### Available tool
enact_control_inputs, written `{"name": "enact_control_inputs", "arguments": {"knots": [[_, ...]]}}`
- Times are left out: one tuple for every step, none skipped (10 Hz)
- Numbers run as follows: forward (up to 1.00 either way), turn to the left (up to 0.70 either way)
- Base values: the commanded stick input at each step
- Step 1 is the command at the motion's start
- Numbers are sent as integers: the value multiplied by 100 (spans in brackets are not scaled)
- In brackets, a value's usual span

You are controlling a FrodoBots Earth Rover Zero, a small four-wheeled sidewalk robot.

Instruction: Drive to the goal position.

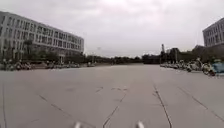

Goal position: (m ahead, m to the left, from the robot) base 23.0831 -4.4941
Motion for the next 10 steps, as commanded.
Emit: {"name": "enact_control_inputs", "arguments": {"knots": [[85, 0], [85, 0], [85, 0], [85, 0], [85, 0], [85, 0], [85, 0], [85, 0], [85, 0], [85, 0]]}}
